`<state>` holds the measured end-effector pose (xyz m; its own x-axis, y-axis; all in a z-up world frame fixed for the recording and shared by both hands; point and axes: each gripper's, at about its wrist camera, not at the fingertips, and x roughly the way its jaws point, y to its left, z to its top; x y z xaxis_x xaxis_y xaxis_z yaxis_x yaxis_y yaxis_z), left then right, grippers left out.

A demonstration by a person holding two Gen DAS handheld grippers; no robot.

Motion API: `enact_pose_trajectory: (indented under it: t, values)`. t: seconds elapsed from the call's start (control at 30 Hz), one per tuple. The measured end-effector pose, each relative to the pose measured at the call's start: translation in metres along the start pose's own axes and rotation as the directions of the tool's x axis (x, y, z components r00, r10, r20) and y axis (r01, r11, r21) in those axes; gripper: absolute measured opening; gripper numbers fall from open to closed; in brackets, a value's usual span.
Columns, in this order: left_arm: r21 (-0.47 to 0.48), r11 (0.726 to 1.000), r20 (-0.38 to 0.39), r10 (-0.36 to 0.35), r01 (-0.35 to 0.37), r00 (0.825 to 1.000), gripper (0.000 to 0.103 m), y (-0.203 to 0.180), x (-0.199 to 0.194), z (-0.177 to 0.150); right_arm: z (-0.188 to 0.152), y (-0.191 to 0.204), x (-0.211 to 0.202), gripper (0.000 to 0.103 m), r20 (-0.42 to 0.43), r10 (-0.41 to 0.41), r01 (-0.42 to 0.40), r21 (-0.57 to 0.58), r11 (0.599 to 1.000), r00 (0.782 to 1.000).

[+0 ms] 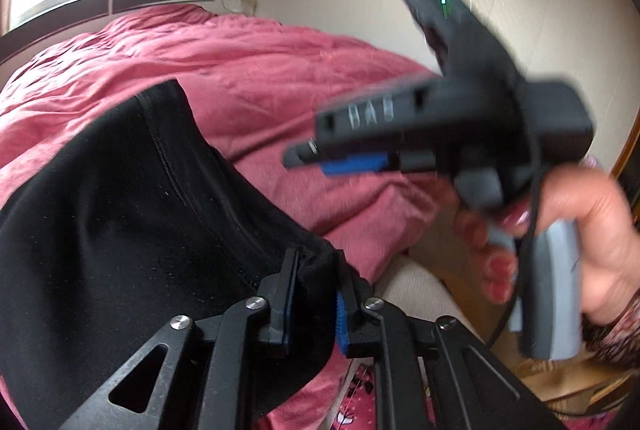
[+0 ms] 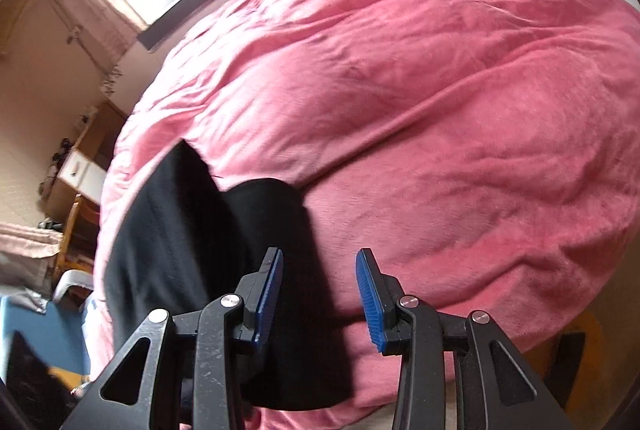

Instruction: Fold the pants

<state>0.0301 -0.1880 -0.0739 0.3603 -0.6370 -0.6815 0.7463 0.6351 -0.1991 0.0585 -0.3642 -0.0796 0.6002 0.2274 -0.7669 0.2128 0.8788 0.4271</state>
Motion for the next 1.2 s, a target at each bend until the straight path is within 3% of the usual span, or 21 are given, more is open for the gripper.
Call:
enact_pose_trajectory:
  t: [0.1,0.17,0.33,0.4,0.5,0.57,0.7,0.8,0.83,0.87,0.93,1.0,1.1,1.2]
  values:
    - [0.005,1.0,-0.001,-0.019,0.019,1.0,0.033,-0.003,-0.004,-0.002,-0.003,0.01,0.001,0.046,0.004,0.073,-0.073,-0.028,0.997,0.997]
    - [0.013,0.998,0.018,-0.066,0.066,0.998,0.034,-0.004,-0.02,-0.002,-0.005,0.018,0.003,0.057,0.008,0.113,-0.113,-0.052,0.992,0.994]
    - [0.018,0.995,0.126,-0.097,0.095,0.987,0.035,0.008,-0.072,-0.006,-0.011,0.032,0.012,0.06,-0.002,0.173,-0.172,-0.098,0.98,0.985]
    - [-0.015,0.999,0.161,-0.046,0.049,0.986,0.035,0.022,-0.087,-0.008,-0.014,0.038,0.018,0.06,-0.016,0.176,-0.177,-0.116,0.977,0.984]
    - [-0.111,0.989,0.188,0.118,-0.098,0.975,0.035,0.056,-0.105,-0.015,-0.018,0.048,0.027,0.06,-0.035,0.188,-0.191,-0.152,0.97,0.982]
    - [-0.205,0.949,0.15,0.273,-0.24,0.95,0.035,0.088,-0.11,-0.023,-0.02,0.056,0.034,0.065,-0.031,0.165,-0.168,-0.191,0.967,0.986]
    - [-0.347,0.849,0.031,0.434,-0.398,0.9,0.035,0.141,-0.109,-0.043,-0.024,0.07,0.041,0.066,-0.033,0.129,-0.133,-0.252,0.958,0.991]
    - [-0.388,0.817,-0.032,0.452,-0.427,0.892,0.035,0.16,-0.101,-0.057,-0.03,0.085,0.038,0.055,-0.038,0.144,-0.148,-0.346,0.926,0.989]
    - [-0.392,0.82,-0.036,0.439,-0.416,0.898,0.035,0.162,-0.099,-0.062,-0.032,0.09,0.04,0.046,-0.05,0.132,-0.141,-0.375,0.916,0.99]
    - [-0.388,0.823,-0.044,0.433,-0.414,0.9,0.035,0.161,-0.095,-0.064,-0.035,0.095,0.044,0.028,-0.06,0.109,-0.124,-0.405,0.906,0.992]
    - [-0.367,0.829,-0.051,0.435,-0.422,0.899,0.035,0.155,-0.089,-0.066,-0.04,0.1,0.048,0.015,-0.077,0.095,-0.118,-0.415,0.902,0.993]
    - [-0.343,0.833,-0.036,0.449,-0.434,0.893,0.035,0.147,-0.09,-0.063,-0.038,0.104,0.041,0.014,-0.055,0.075,-0.091,-0.412,0.907,0.996]
    - [-0.331,0.852,0.001,0.431,-0.406,0.902,0.036,0.14,-0.094,-0.056,-0.026,0.102,0.019,0.013,-0.02,0.08,-0.082,-0.381,0.921,0.997]
    - [-0.292,0.864,-0.011,0.425,-0.41,0.905,0.039,0.132,-0.084,-0.053,-0.017,0.089,0.016,0.013,-0.03,0.058,-0.065,-0.321,0.945,0.998]
